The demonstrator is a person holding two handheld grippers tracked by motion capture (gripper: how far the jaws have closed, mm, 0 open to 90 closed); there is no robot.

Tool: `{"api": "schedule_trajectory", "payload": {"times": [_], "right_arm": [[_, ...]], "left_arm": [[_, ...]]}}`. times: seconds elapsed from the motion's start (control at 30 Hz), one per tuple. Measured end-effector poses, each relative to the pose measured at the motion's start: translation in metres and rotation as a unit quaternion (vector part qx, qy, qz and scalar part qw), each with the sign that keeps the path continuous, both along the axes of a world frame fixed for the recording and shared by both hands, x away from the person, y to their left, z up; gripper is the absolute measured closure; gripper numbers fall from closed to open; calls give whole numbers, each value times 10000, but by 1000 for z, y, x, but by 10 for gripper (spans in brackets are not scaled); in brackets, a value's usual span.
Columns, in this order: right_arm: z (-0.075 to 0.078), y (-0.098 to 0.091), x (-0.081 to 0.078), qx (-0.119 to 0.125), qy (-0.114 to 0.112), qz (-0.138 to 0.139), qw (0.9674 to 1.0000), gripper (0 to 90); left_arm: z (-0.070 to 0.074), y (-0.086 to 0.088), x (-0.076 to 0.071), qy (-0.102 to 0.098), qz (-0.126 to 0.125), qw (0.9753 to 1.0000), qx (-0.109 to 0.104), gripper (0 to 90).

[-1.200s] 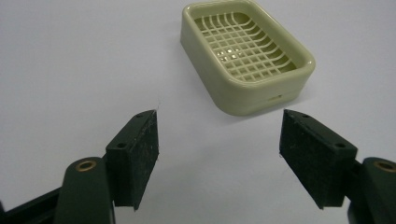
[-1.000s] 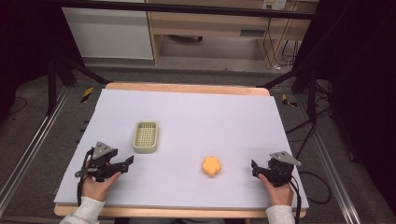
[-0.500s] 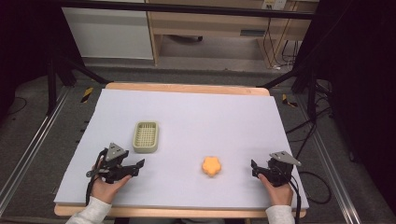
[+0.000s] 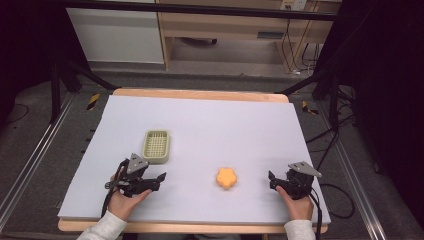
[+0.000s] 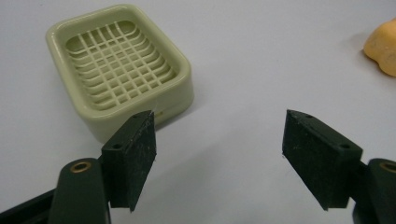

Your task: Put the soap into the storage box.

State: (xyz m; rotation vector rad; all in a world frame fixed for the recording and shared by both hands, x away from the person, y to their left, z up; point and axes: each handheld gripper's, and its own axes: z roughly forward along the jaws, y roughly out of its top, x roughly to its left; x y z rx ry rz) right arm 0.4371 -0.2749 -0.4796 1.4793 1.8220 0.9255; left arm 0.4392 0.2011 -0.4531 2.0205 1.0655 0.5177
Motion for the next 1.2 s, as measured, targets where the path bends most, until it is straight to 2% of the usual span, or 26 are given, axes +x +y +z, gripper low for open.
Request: {"api": "schedule_trajectory", "payload": {"times": [0.43,0.87,1.2], "right_arm": [[1,1,0,21,1,10,10000,57],[1,2,0,37,-15,-1,10000,57],[1,2,1,32,-8,-2,10000,57]], "left_arm": [[2,-21,-1,12,-245,9996,116,250],[4,-36,-1,9,-372,9993,87,245],[8,-50,2,-20,-555,9983,165,240]]}}
